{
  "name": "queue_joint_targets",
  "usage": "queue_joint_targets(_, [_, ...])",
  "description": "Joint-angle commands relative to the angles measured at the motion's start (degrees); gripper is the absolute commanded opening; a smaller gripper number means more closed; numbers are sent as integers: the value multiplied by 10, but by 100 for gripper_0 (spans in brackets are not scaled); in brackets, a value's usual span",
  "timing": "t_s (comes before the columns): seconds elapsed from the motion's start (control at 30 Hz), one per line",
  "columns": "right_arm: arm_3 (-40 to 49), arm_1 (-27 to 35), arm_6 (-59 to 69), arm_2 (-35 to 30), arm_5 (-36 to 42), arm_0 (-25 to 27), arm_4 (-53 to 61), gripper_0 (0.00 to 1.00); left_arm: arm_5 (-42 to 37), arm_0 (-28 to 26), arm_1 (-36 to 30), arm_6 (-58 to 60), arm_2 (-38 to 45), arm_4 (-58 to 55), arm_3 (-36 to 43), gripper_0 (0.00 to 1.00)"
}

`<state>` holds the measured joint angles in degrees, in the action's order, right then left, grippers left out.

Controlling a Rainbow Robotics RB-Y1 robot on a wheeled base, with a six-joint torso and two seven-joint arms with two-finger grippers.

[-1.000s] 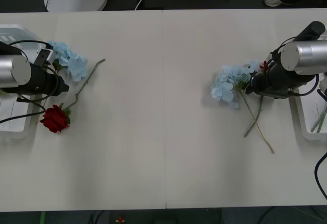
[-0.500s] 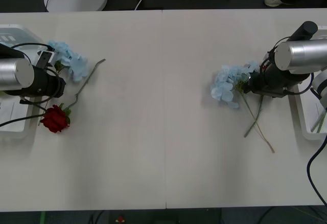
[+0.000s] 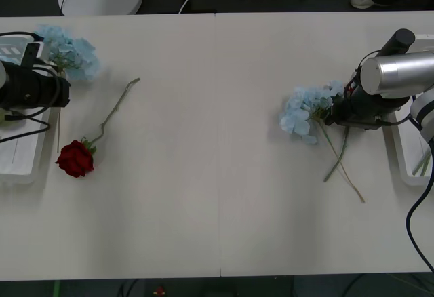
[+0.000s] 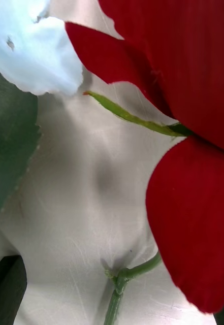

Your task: Put the red flowers into the right box and the blue flowers into the left box

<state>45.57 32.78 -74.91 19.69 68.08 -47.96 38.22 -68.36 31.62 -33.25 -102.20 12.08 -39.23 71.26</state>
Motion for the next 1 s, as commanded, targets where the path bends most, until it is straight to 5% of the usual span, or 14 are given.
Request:
queue_joint_targets(0.03, [-1, -14, 35, 7, -6, -25, -6, 75, -57, 28, -29, -30, 110, -18, 49, 0])
queue_joint_targets(0.1, [-2, -14, 35, 8, -6, -25, -8, 28, -83, 34, -45, -32, 154, -19, 50, 0])
queue_joint_targets(0.17, [-7, -14, 35, 9, -8, -25, -8, 0, -92, 36, -58, -33, 173, -16, 50, 0])
queue_joint_targets(0.43, [-15, -14, 30, 12, -18, -26, -8, 0, -75, 39, -105, -24, 234, 90, 35, 0])
queue_joint_targets(1.0, [-13, 21, 10, -24, -1, -66, 41, 0, 128, 39, -132, -35, 208, 187, -189, 0])
